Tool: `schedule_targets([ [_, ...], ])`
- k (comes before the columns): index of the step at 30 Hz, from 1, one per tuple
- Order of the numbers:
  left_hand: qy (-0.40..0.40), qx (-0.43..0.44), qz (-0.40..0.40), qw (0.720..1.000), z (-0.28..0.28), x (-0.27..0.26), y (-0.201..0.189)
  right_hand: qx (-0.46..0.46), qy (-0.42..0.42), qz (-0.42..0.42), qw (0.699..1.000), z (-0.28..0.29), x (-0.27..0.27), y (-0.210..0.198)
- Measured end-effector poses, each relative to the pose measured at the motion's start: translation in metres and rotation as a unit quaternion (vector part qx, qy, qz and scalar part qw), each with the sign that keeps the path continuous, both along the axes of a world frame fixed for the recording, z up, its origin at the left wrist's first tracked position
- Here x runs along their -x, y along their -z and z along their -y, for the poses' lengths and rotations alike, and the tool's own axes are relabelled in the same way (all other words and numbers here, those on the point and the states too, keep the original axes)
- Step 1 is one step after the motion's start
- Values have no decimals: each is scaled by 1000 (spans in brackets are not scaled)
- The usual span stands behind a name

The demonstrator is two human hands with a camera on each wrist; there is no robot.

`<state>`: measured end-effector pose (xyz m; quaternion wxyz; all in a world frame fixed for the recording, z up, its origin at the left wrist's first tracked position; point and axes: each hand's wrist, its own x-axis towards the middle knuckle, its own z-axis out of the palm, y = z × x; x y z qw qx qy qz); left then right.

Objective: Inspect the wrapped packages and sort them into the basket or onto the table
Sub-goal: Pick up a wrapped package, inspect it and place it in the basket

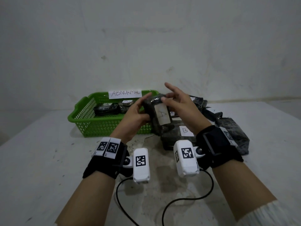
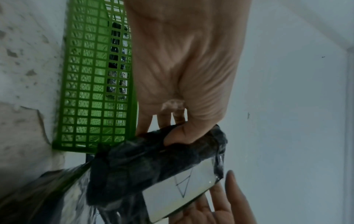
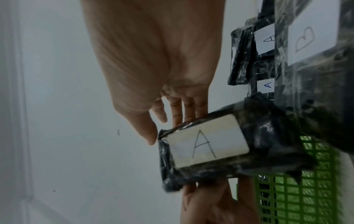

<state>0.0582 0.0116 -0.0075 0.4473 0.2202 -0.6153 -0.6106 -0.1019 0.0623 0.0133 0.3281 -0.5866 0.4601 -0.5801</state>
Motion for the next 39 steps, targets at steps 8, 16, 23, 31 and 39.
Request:
schedule_targets([
  [8, -68, 72, -50, 994, -3, 6, -1, -35, -10, -43, 998, 3, -5, 2],
  [16, -110, 105, -49, 987, -3, 7, 0, -7, -36, -20, 999, -5, -15, -3],
  [23, -120, 106, -41, 986, -5, 10, 3, -10, -49, -34, 998, -4, -14, 4],
  [31, -75, 160, 0, 984, -9, 6, -3, -10, 68, 2, 998, 5, -18, 9],
  [39, -4, 104, 76, 992, -6, 7, -13, -60, 63, -35, 996, 6, 0, 4],
])
